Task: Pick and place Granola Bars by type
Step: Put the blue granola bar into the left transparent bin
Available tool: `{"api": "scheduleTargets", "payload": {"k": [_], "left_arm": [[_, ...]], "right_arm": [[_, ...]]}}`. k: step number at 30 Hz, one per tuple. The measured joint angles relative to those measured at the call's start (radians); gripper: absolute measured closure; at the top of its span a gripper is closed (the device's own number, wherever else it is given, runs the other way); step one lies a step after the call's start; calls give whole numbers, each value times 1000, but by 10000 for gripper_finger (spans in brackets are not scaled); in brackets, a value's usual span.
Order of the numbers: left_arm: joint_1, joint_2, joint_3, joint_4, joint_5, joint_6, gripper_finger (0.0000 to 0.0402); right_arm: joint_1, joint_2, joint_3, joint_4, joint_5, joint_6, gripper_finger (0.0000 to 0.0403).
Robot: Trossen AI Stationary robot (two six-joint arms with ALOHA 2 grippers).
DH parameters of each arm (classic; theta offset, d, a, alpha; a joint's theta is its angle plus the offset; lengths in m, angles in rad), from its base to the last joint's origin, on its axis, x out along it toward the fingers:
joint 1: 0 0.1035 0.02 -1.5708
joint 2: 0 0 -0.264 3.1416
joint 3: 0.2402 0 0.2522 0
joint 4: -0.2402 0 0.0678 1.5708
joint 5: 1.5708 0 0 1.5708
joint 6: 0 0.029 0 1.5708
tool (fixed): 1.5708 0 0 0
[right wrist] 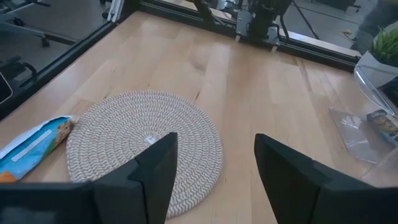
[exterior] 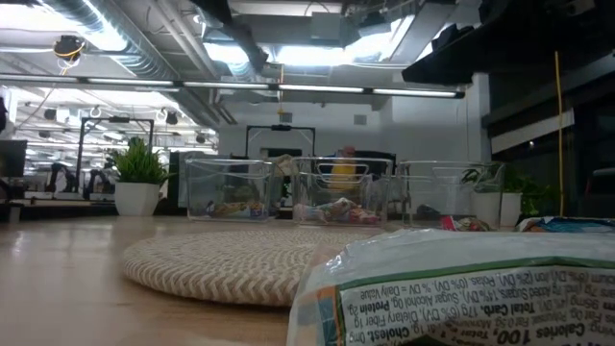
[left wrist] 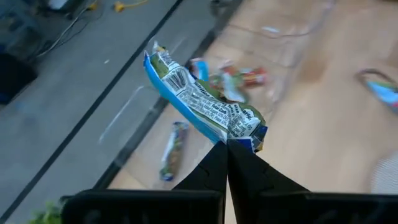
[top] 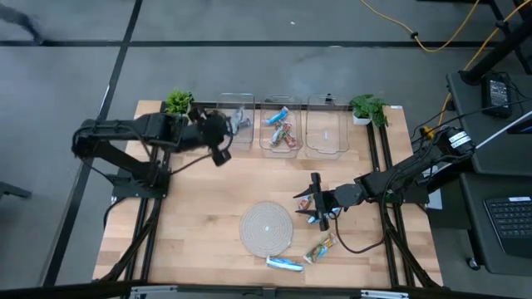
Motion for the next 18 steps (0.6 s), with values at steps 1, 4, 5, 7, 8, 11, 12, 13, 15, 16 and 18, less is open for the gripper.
{"api": "scheduleTargets", "payload": {"k": [1,4,5,7,8,11,12,13,15,16,18], "left_arm": [[28,0,0,0,11,13,400],[112,7,0,2,56,40,400],[136,8,0,1,70,42,400],[174,8,0,1,85,46,400],[187,8,0,1,88,52,400],[224,9,0,0,95,61,400],[237,12,0,0,95,66,400],[252,18,0,0,95,68,400],[282,38,0,-6,100,70,400],[296,50,0,-5,106,76,400],[322,79,0,-5,110,94,400]], "right_arm": [[0,0,0,4,0,0,187],[0,0,0,5,0,0,187],[0,0,0,5,0,0,187],[0,0,0,5,0,0,187],[0,0,0,5,0,0,187],[0,0,0,4,0,-1,187],[0,0,0,4,0,-3,187],[0,0,0,4,0,-4,187],[0,0,0,4,0,-4,187],[0,0,0,3,0,-4,187],[0,0,0,0,0,-4,187]]}}
